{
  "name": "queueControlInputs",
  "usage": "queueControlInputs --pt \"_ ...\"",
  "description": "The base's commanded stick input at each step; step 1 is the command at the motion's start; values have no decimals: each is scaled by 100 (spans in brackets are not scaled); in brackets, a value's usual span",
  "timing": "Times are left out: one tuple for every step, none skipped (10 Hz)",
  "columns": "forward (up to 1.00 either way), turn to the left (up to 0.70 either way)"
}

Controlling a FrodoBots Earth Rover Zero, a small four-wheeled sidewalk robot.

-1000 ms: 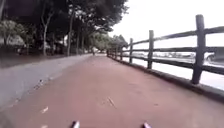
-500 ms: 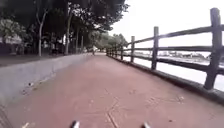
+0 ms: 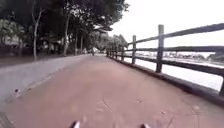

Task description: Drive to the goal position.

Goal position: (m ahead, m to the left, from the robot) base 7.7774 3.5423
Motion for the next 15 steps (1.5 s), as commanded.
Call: queueControlInputs --pt "70 0" --pt "70 0" --pt "70 0" --pt "70 0" --pt "70 0" --pt "70 0" --pt "70 0" --pt "70 0" --pt "70 0" --pt "70 0" --pt "70 0" --pt "70 0" --pt "70 0" --pt "70 0" --pt "70 0"
